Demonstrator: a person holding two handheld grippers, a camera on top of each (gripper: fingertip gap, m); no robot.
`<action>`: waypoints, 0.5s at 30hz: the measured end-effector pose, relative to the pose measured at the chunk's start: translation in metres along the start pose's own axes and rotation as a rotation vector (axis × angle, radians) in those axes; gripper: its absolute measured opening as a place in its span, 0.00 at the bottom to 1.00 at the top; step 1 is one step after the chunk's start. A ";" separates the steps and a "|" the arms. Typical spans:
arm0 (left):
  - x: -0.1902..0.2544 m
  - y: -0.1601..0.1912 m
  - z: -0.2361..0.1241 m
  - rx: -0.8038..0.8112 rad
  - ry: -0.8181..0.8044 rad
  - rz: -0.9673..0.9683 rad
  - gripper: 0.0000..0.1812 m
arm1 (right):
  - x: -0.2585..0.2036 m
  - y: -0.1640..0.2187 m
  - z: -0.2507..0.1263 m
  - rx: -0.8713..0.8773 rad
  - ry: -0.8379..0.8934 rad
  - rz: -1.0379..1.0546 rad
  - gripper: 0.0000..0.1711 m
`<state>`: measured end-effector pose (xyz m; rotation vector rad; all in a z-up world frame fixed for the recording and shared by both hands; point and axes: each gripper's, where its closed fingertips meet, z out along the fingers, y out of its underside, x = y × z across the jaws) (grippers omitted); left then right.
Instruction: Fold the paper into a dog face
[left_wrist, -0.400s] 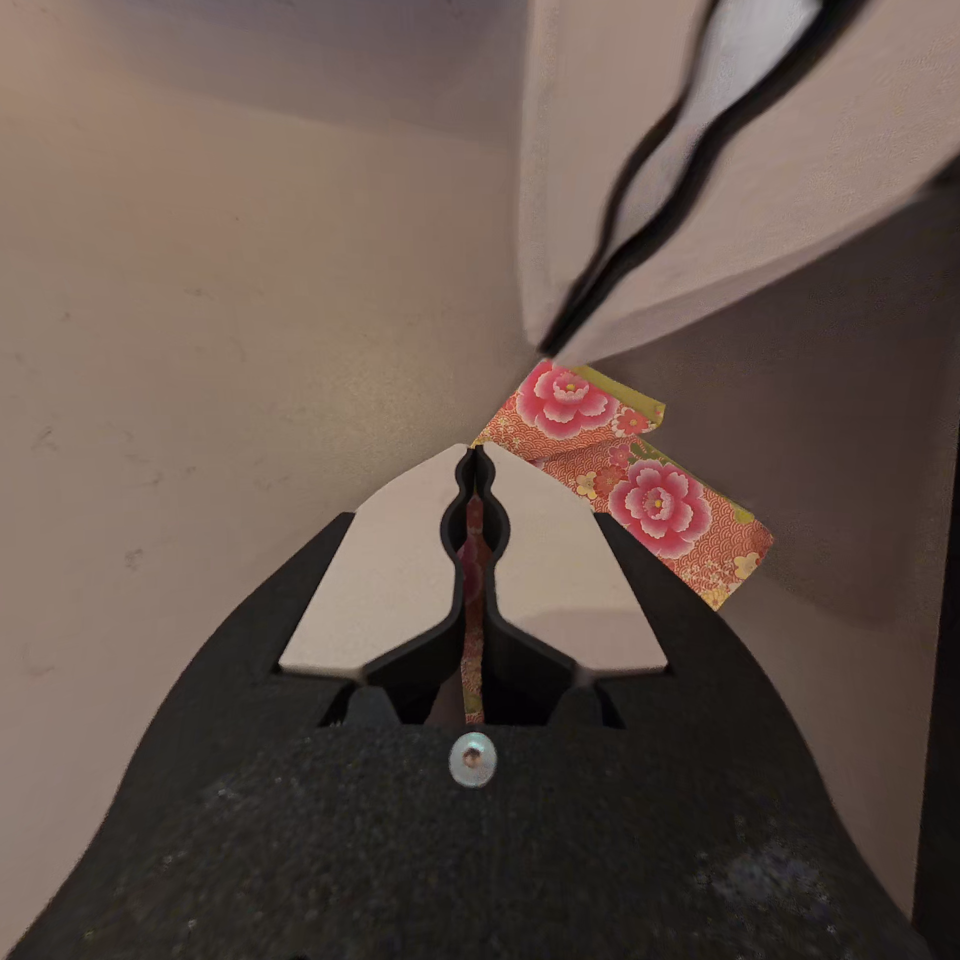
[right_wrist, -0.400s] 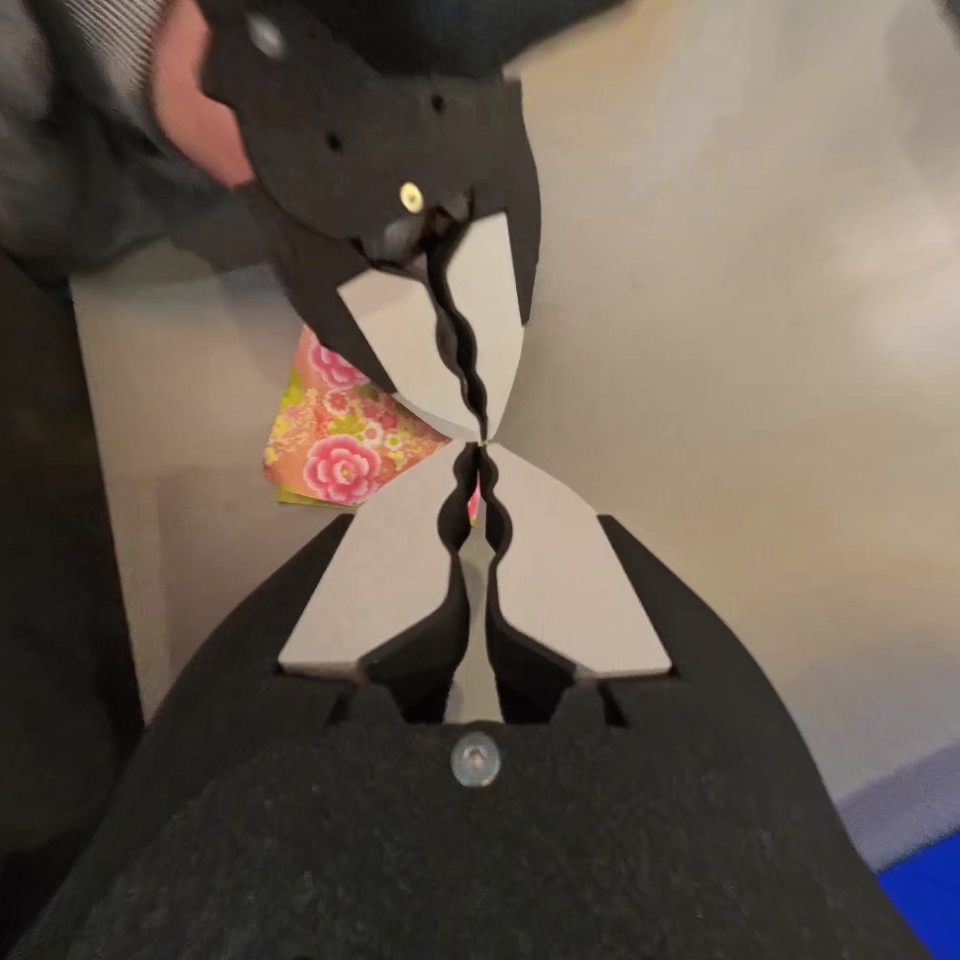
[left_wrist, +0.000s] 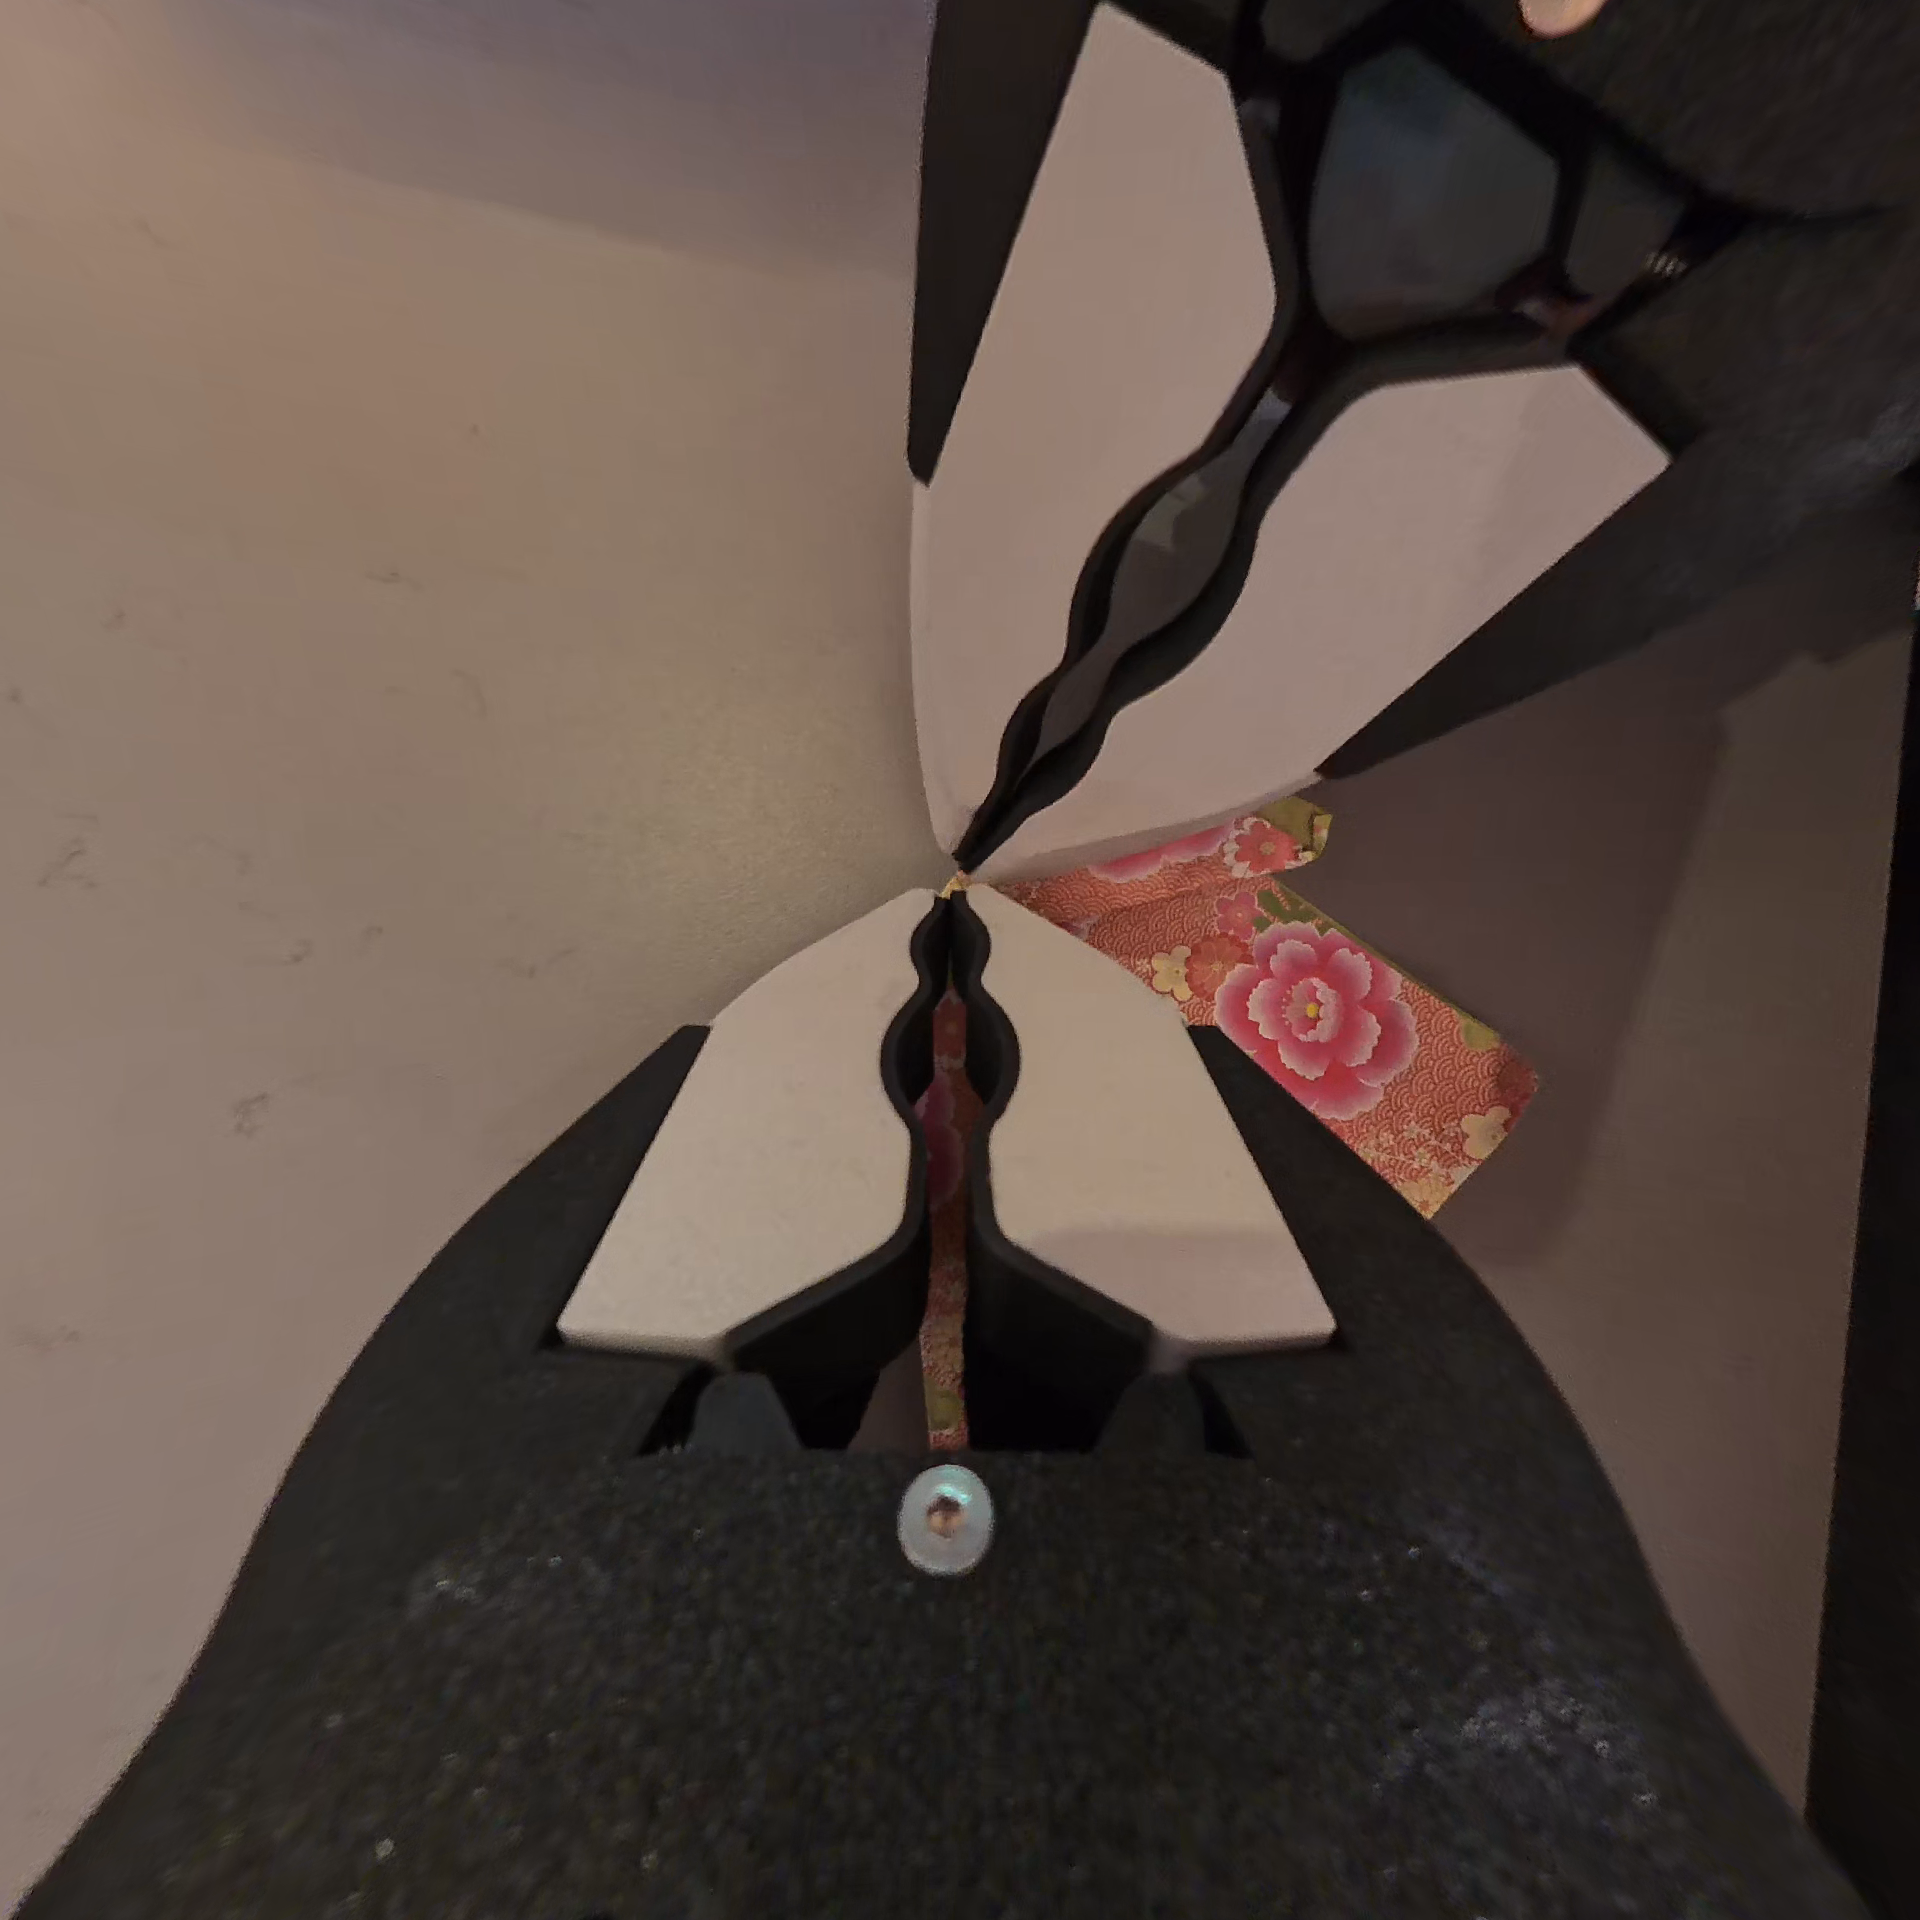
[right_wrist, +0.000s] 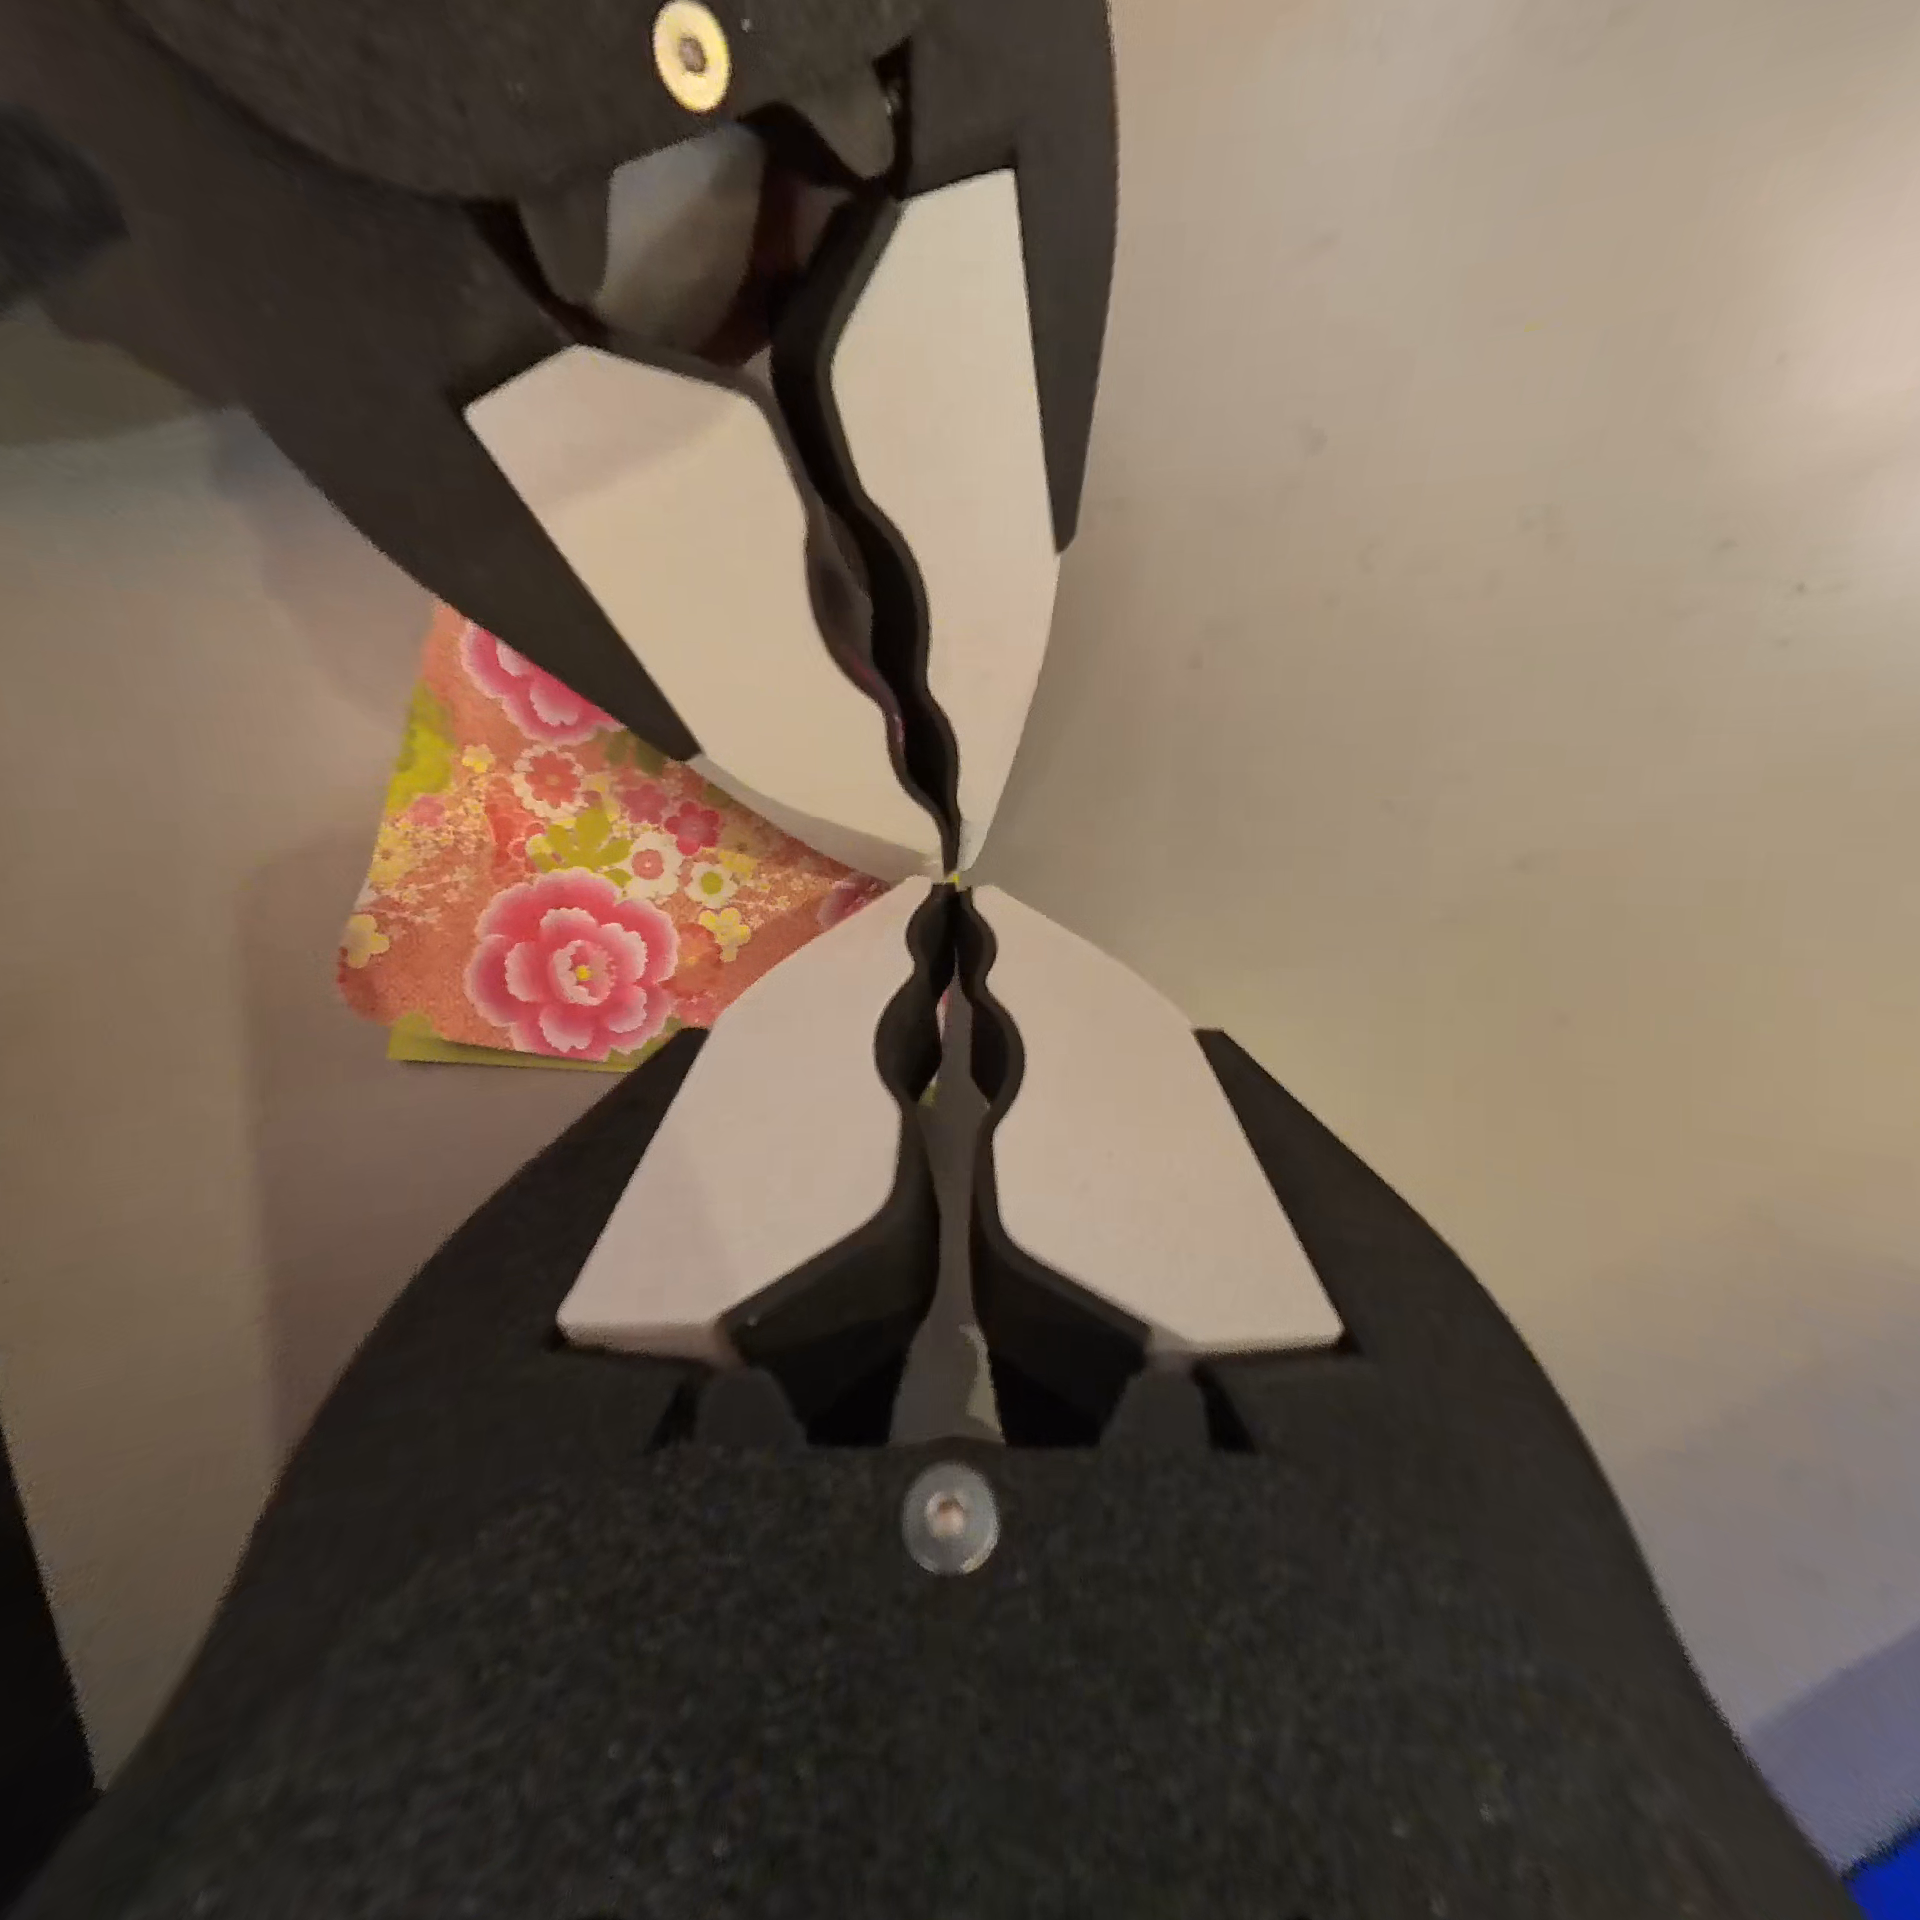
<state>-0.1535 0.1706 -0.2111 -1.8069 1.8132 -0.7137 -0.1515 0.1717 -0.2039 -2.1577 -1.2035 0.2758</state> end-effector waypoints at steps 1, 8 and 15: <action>0.000 0.000 0.000 0.002 0.001 -0.001 0.00 | -0.001 0.002 0.001 -0.016 -0.001 -0.011 0.00; 0.000 0.000 0.000 0.006 -0.009 0.007 0.00 | -0.002 0.008 0.004 -0.044 0.023 -0.010 0.00; 0.000 0.001 0.000 0.010 -0.010 0.014 0.00 | -0.002 0.012 0.000 -0.046 0.038 0.020 0.00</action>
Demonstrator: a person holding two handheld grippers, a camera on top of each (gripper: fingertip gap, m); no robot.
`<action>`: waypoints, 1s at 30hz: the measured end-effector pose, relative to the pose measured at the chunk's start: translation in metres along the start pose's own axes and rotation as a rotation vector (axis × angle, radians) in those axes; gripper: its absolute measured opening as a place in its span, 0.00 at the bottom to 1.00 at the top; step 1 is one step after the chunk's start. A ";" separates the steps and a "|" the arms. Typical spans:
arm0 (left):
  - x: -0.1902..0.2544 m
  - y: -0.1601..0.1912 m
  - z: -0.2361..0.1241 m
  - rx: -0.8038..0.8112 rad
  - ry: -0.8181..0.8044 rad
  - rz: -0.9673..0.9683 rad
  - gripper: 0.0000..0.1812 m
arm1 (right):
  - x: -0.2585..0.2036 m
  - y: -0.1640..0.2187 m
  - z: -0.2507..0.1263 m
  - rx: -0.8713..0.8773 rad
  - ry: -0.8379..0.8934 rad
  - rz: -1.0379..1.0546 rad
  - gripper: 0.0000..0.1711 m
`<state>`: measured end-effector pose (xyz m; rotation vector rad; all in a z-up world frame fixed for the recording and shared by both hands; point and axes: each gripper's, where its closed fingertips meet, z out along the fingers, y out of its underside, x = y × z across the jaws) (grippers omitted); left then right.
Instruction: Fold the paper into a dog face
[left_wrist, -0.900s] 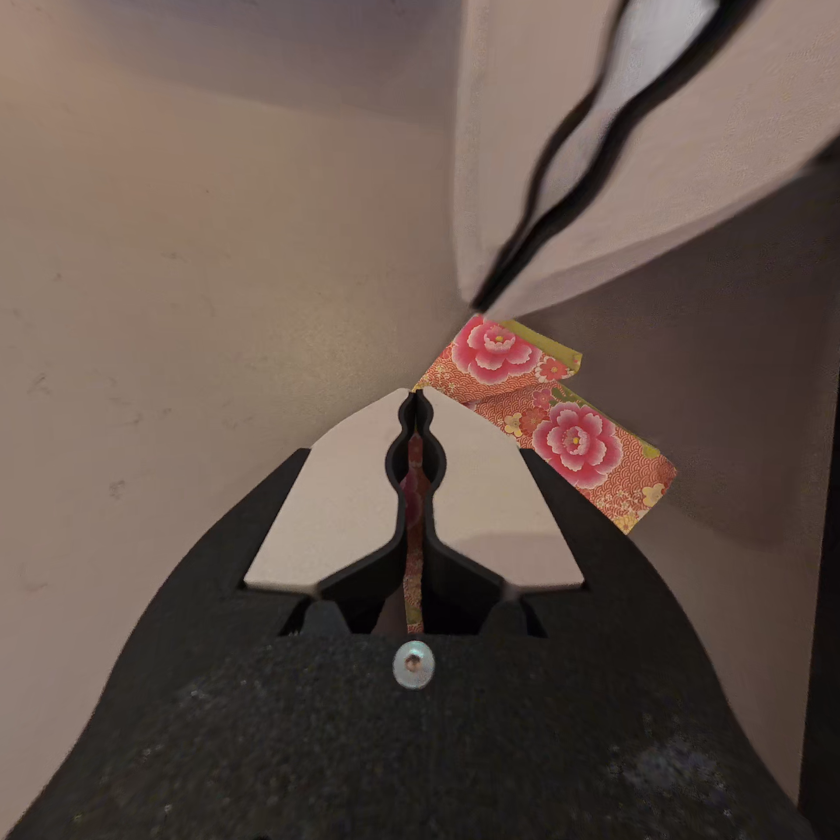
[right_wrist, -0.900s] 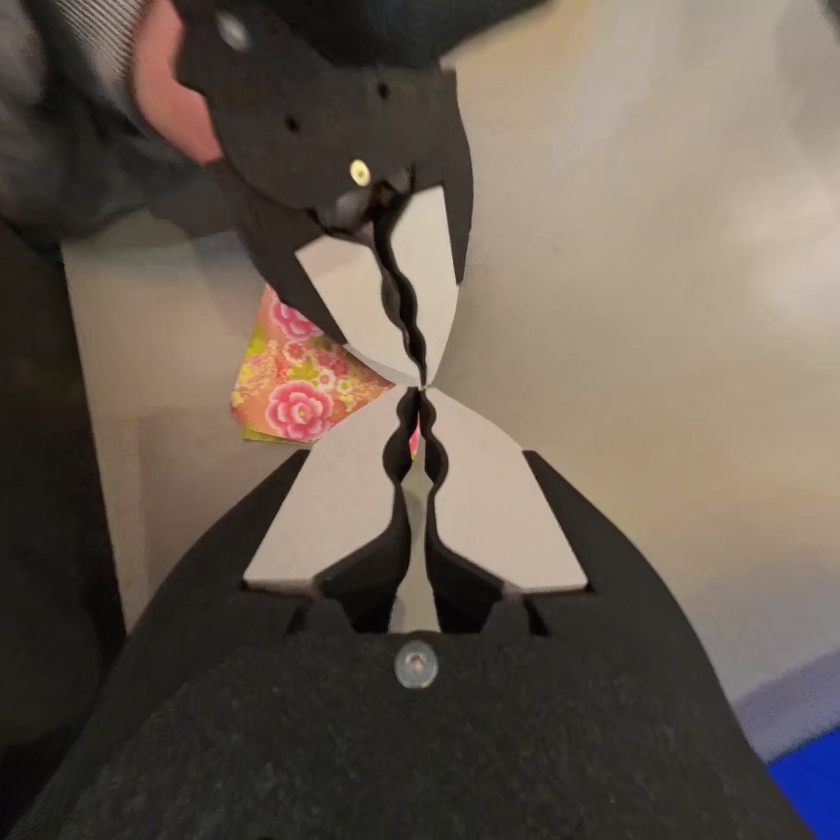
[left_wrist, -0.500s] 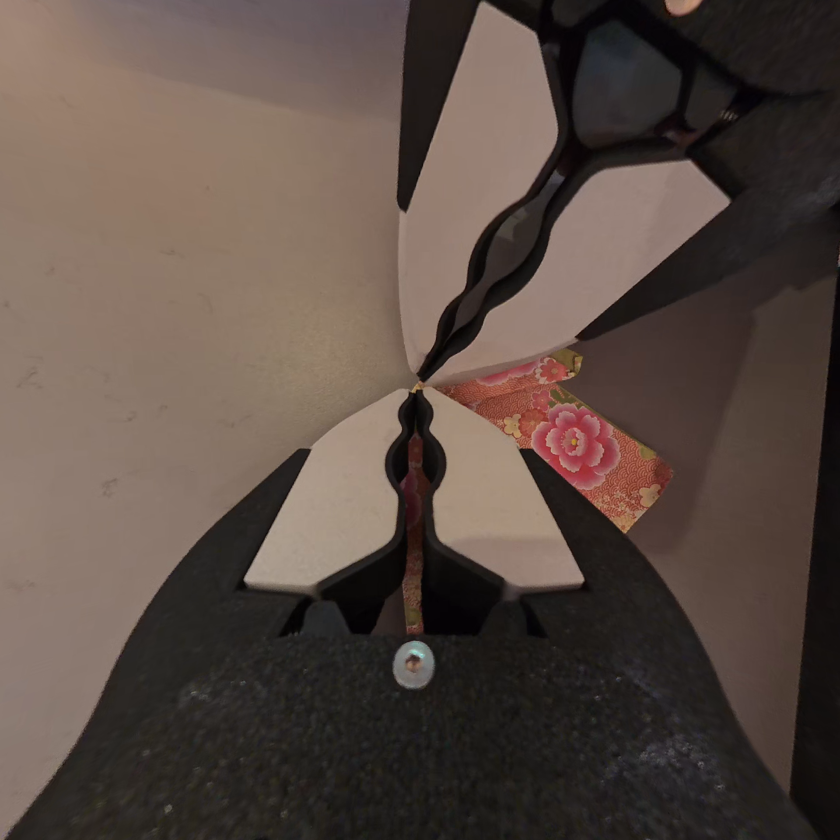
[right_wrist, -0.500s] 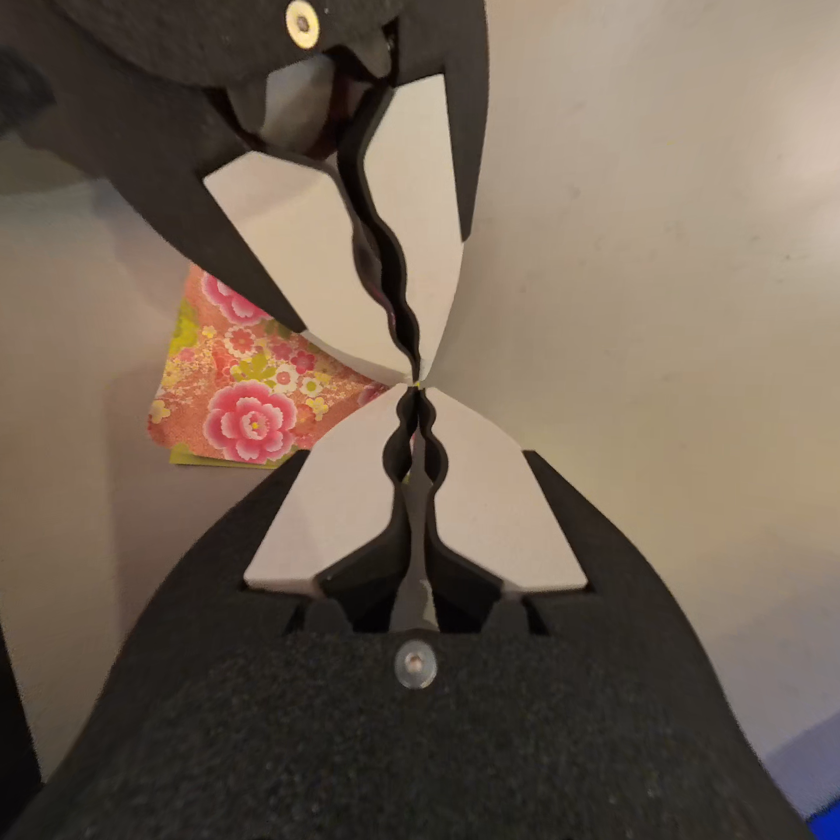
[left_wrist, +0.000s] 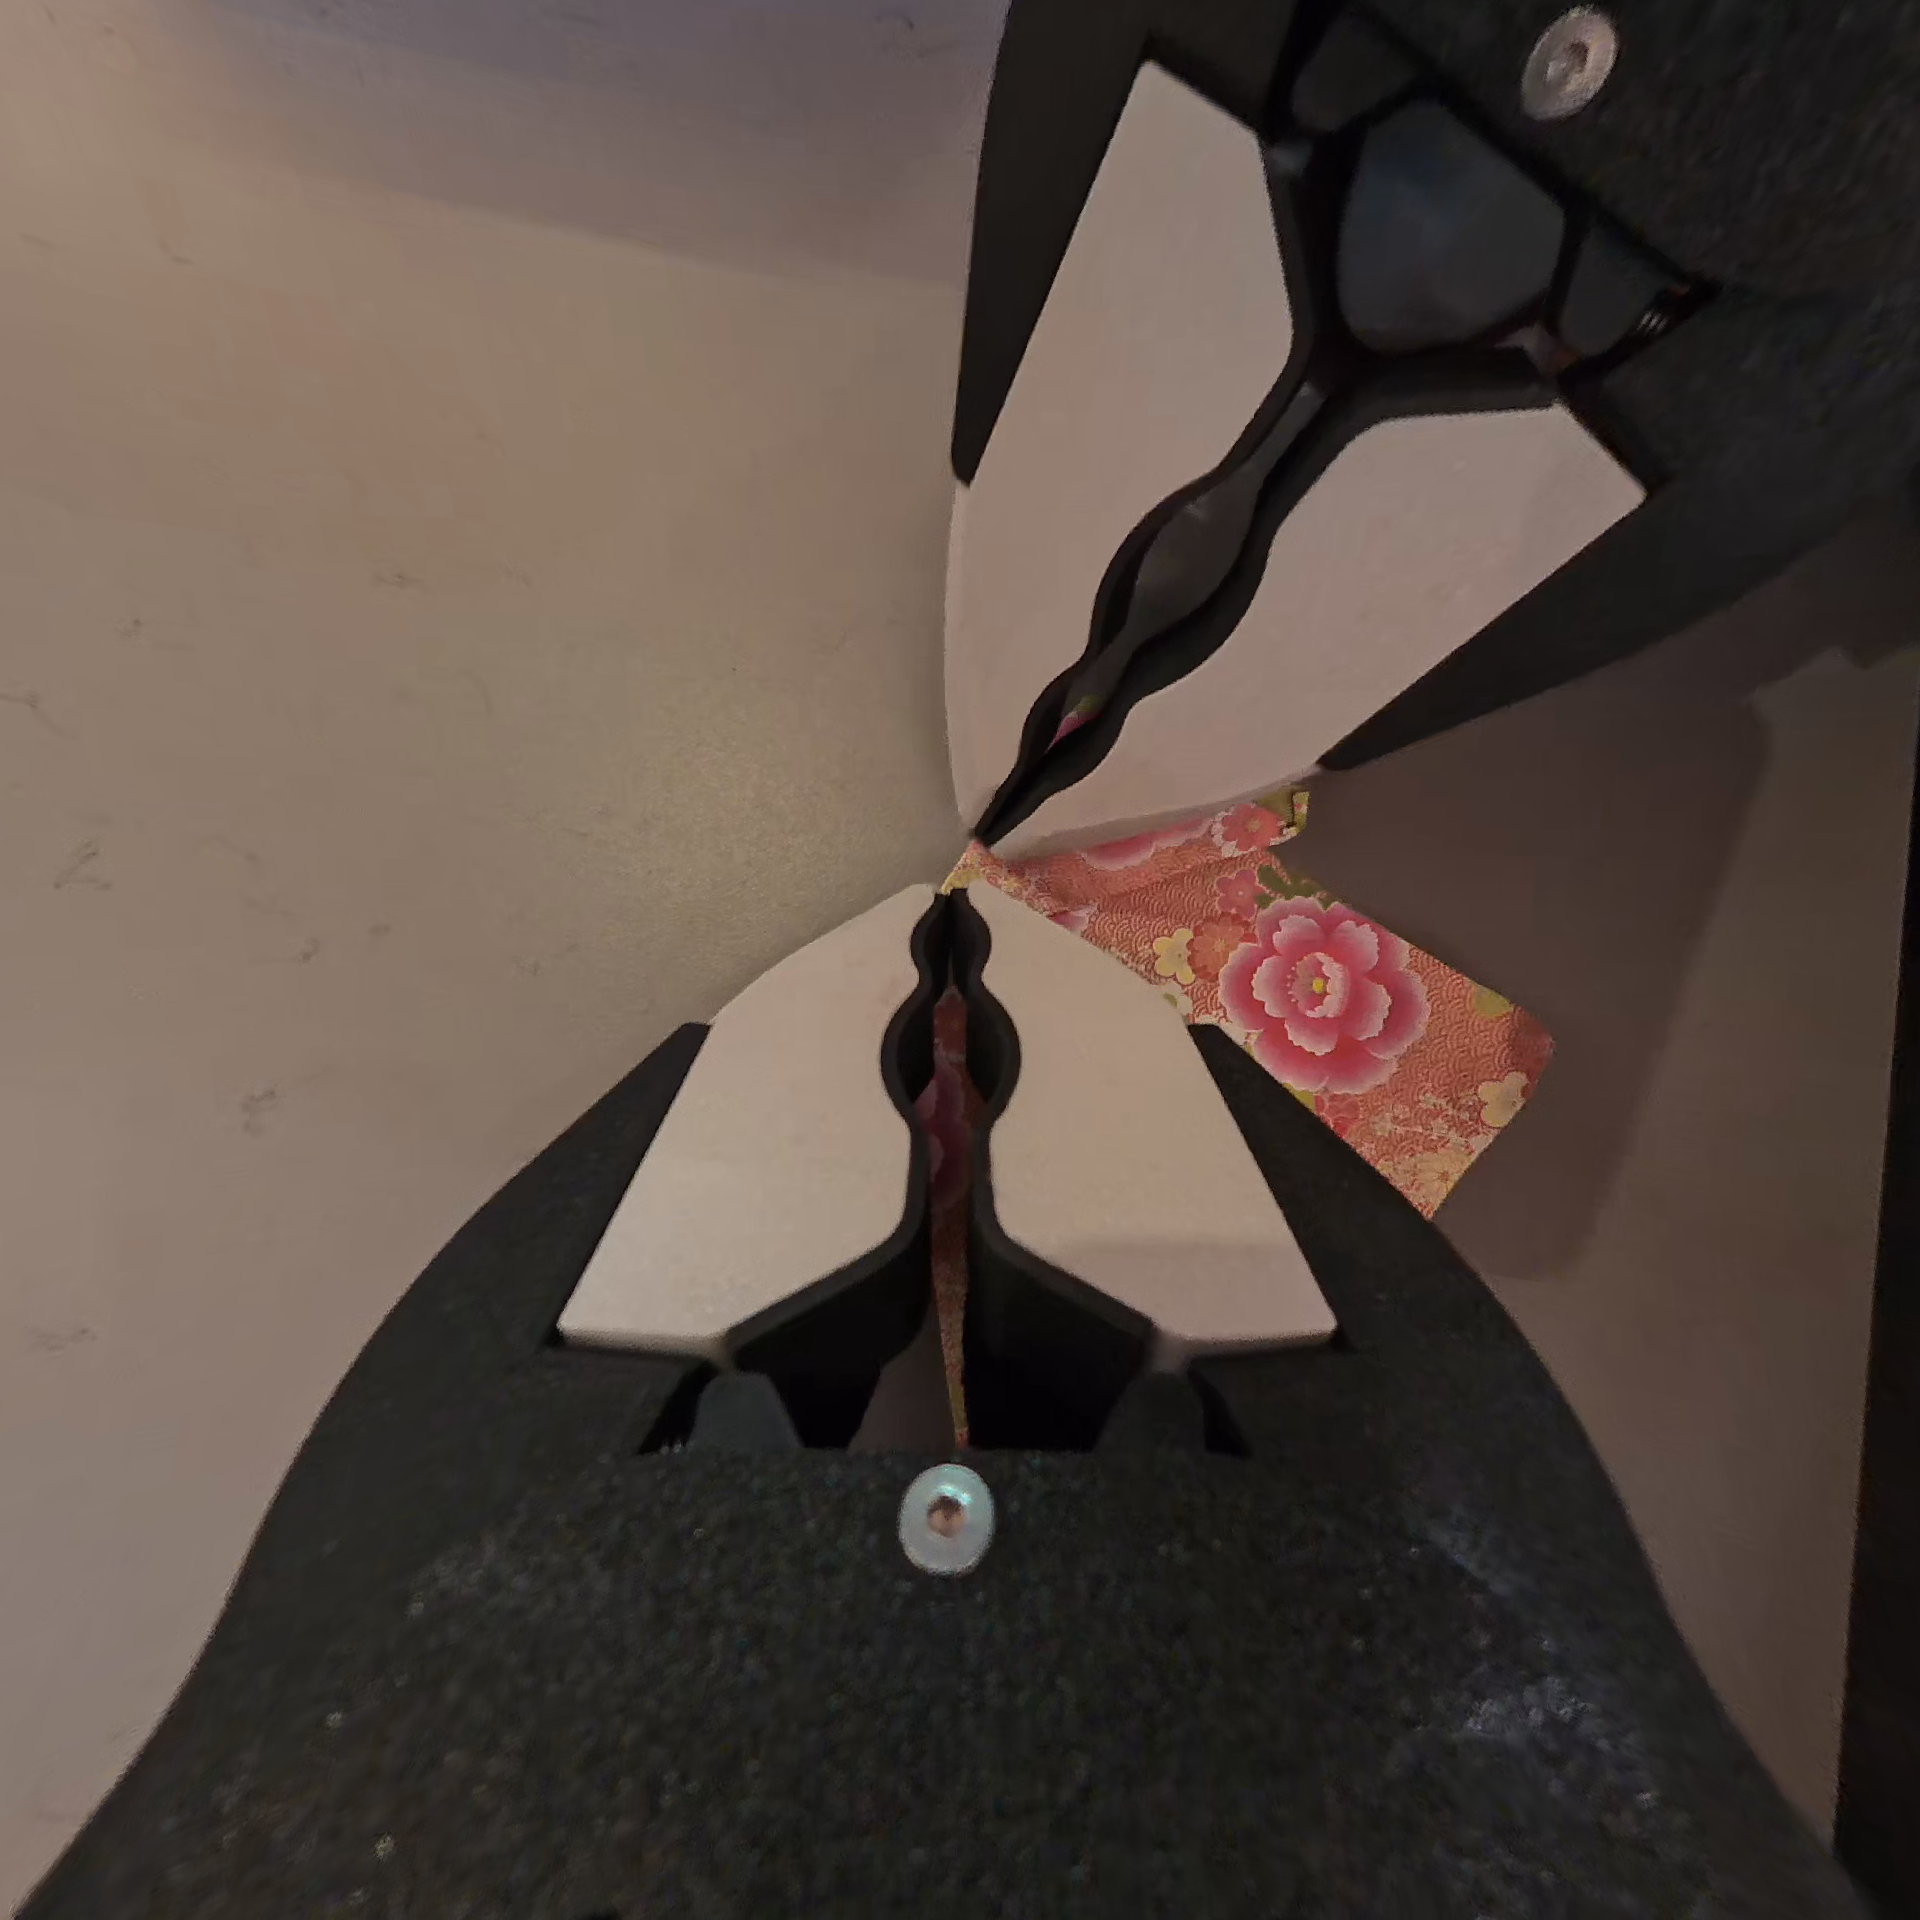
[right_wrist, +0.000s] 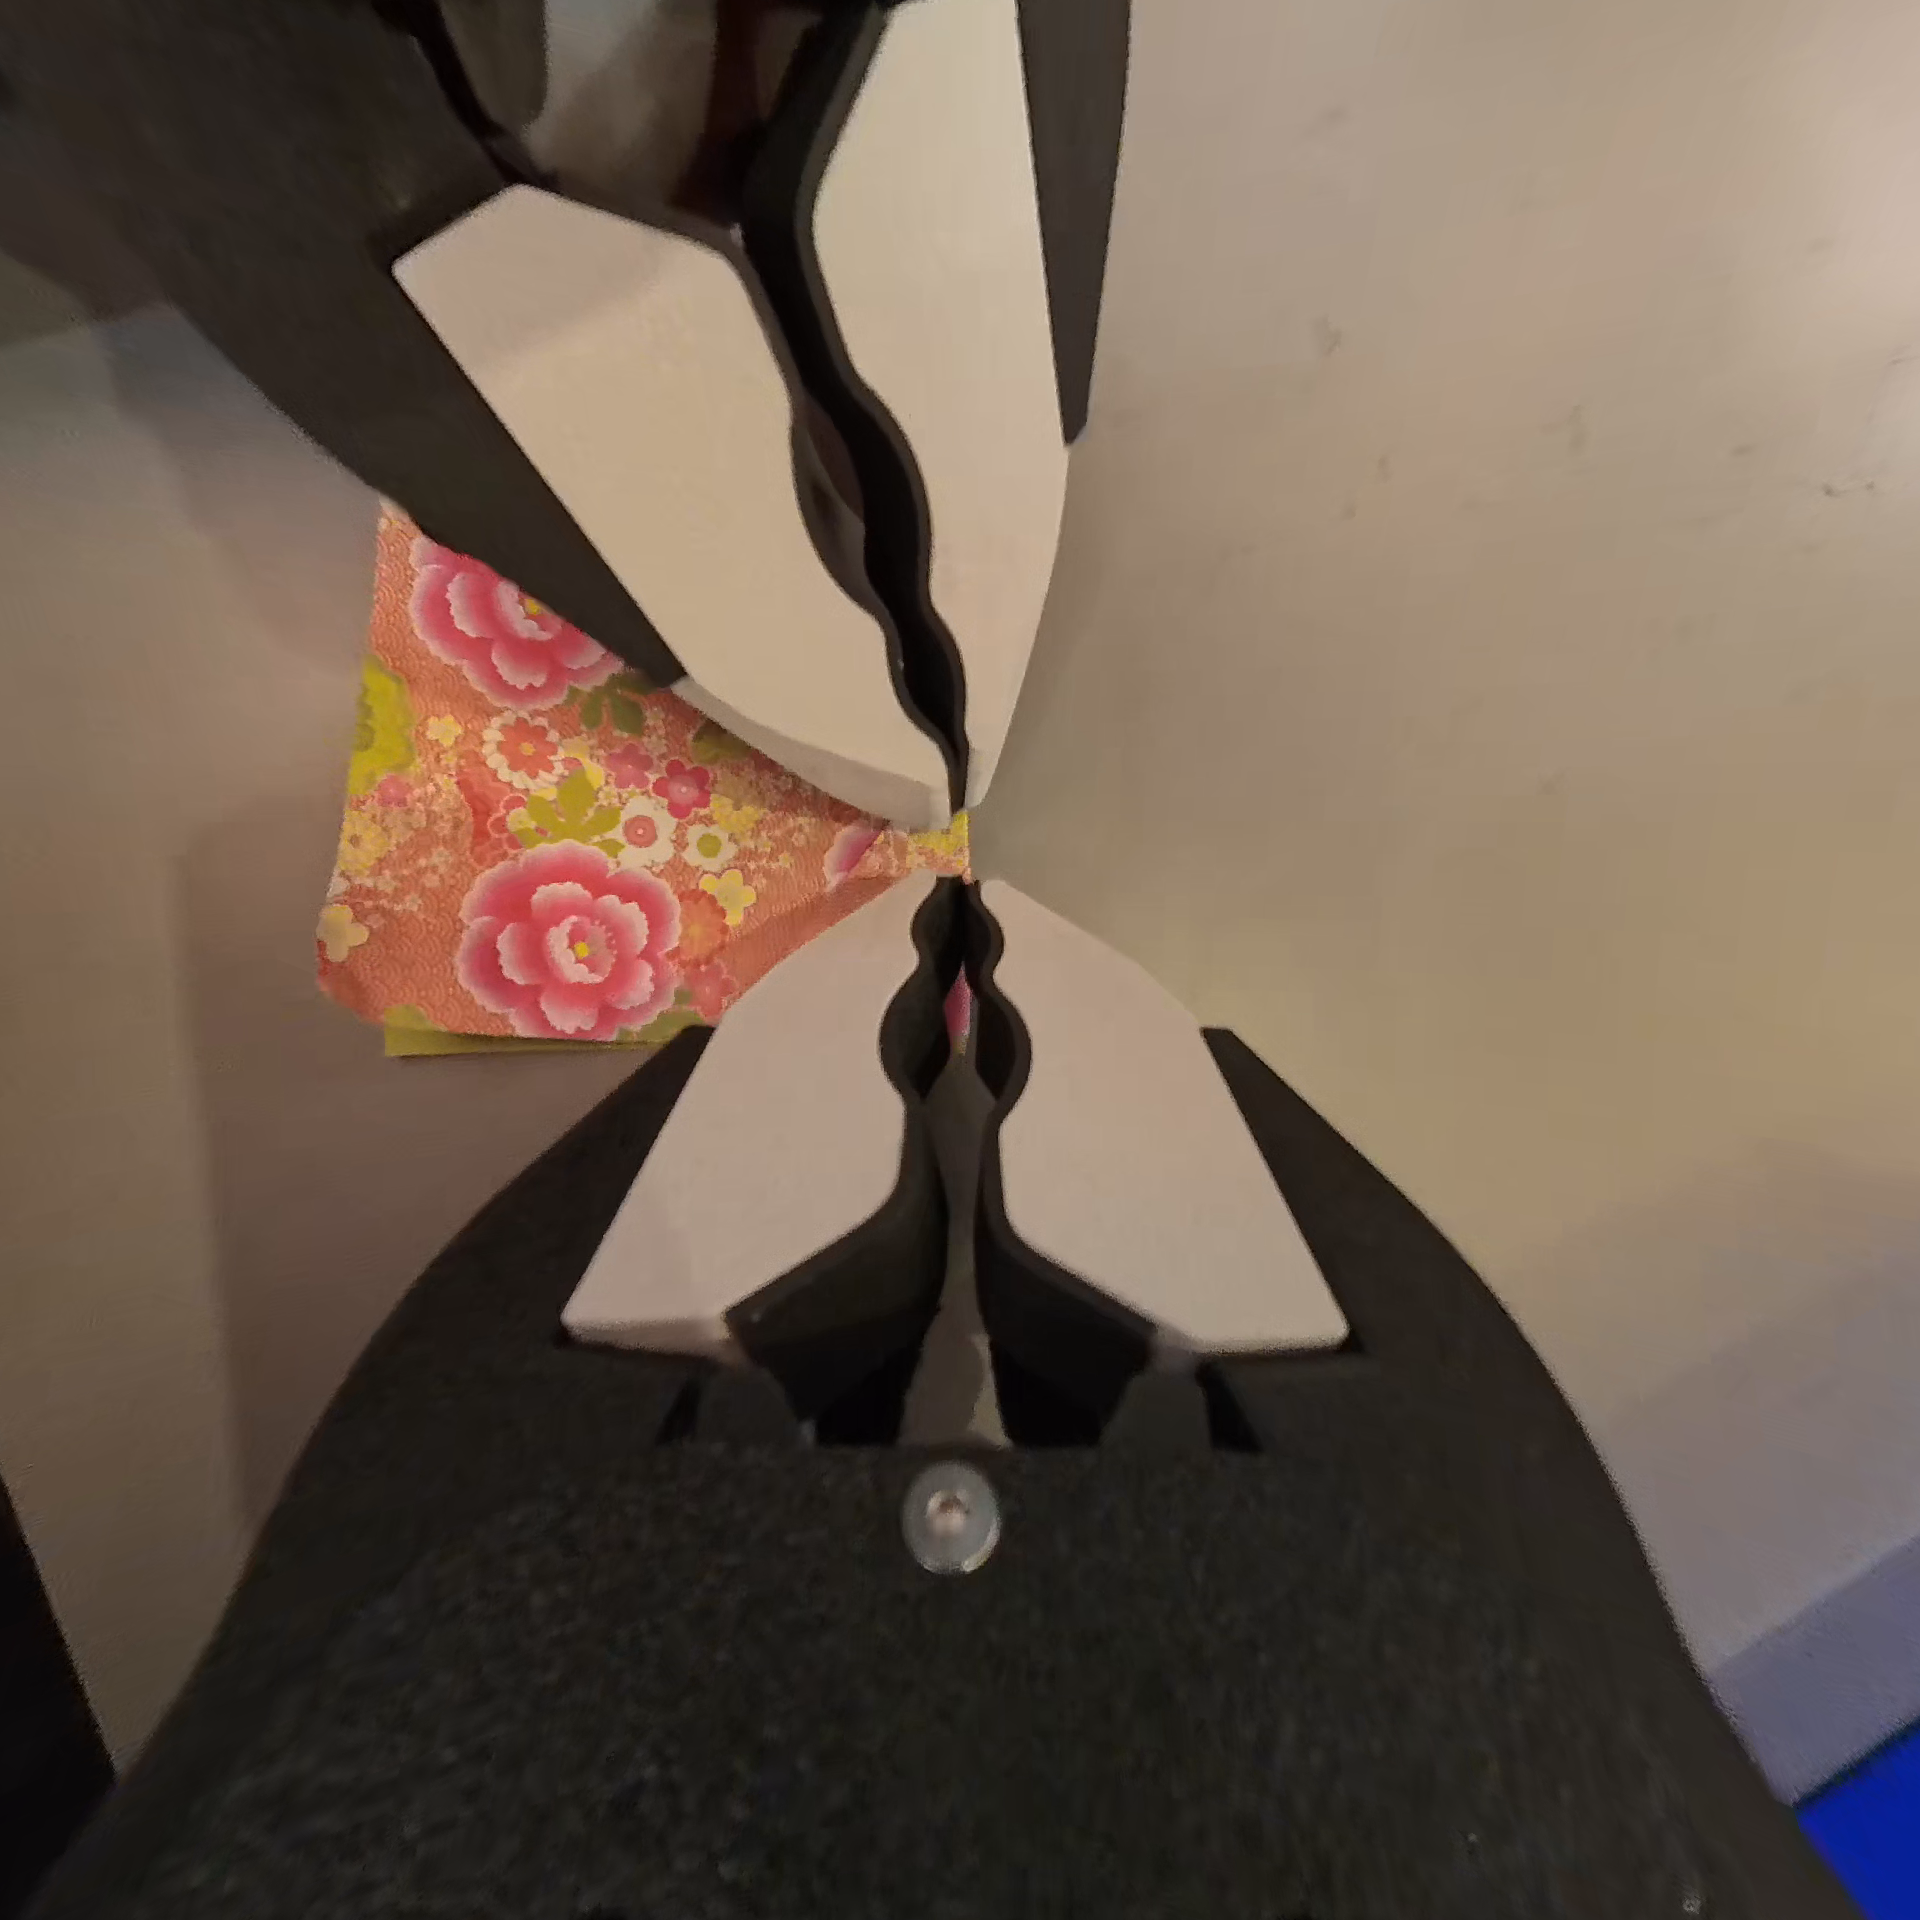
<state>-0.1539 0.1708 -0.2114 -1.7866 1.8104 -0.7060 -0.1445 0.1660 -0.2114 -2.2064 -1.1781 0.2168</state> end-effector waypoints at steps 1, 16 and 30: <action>0.000 0.000 0.000 0.000 0.000 0.001 0.00 | 0.000 0.002 -0.001 -0.001 0.004 0.001 0.00; 0.001 0.000 0.000 -0.002 0.001 0.005 0.00 | -0.003 0.019 -0.015 -0.018 0.041 0.006 0.00; 0.002 0.000 -0.001 -0.021 -0.005 0.000 0.00 | 0.002 -0.005 -0.033 0.127 -0.031 0.100 0.00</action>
